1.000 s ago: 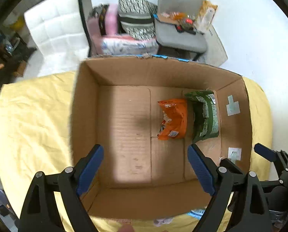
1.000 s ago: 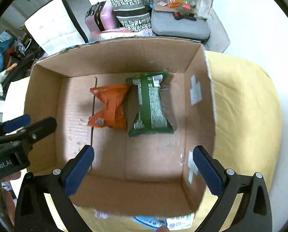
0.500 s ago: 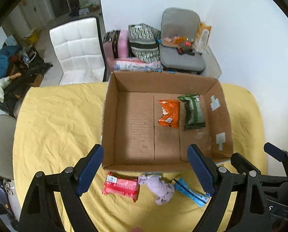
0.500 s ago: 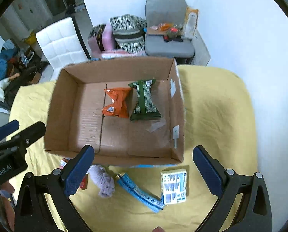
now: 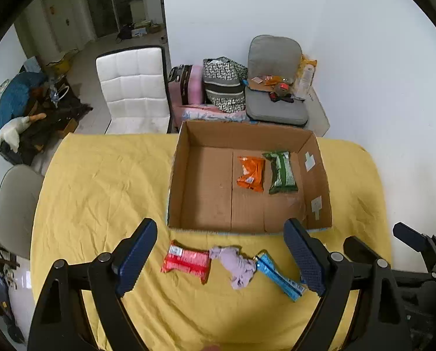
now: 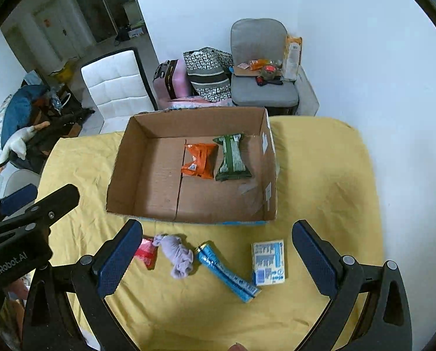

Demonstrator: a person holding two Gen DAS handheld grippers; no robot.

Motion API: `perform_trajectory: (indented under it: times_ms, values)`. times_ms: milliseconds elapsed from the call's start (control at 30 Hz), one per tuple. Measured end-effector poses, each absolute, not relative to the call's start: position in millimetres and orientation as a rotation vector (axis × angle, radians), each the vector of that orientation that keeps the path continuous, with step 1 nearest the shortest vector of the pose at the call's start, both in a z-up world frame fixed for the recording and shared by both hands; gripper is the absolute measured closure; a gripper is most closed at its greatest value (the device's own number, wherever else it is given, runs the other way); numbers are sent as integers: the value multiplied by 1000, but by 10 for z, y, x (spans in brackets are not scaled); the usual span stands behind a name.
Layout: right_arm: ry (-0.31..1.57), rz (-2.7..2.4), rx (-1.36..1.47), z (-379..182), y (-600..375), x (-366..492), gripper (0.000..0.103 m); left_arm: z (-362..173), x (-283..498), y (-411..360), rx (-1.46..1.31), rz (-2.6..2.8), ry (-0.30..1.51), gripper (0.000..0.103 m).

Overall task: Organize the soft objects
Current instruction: 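Open both tools to release the bags and lift out of the box, then grasp the red wrapper pack with the left tool while the right tool grasps the milk carton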

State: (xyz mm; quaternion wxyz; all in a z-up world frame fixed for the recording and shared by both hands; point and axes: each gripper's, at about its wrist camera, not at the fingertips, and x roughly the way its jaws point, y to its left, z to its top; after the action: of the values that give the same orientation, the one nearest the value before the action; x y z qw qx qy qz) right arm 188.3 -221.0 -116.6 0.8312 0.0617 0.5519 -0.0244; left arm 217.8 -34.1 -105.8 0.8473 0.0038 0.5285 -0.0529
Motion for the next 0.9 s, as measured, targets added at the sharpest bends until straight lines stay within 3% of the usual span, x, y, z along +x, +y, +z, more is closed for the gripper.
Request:
perform_trajectory:
  times_ms: [133, 300, 500, 633, 767, 900]
  values:
    - [1216, -83, 160, -1372, -2421, 1785, 0, -1351, 2115, -328, 7, -84, 1197, 14]
    - [1346, -166, 184, -2015, -2777, 1670, 0, -2028, 2090, -164, -98, -21, 1351, 14]
    - [1518, -229, 258, -3090, -3071, 1623, 0, -2948, 2118, 266, -442, 87, 1528, 14]
    - [1569, -259, 323, -3575, -3145, 1621, 0, -3354, 2162, 528, -633, 176, 1544, 14]
    - [1585, -280, 365, -3805, -3182, 1635, 18, -3651, 2253, 656, -716, 232, 1563, 14]
    - [1592, -303, 343, -3917, -3173, 1665, 18, -3932, 2297, 686, -752, 278, 1591, 14]
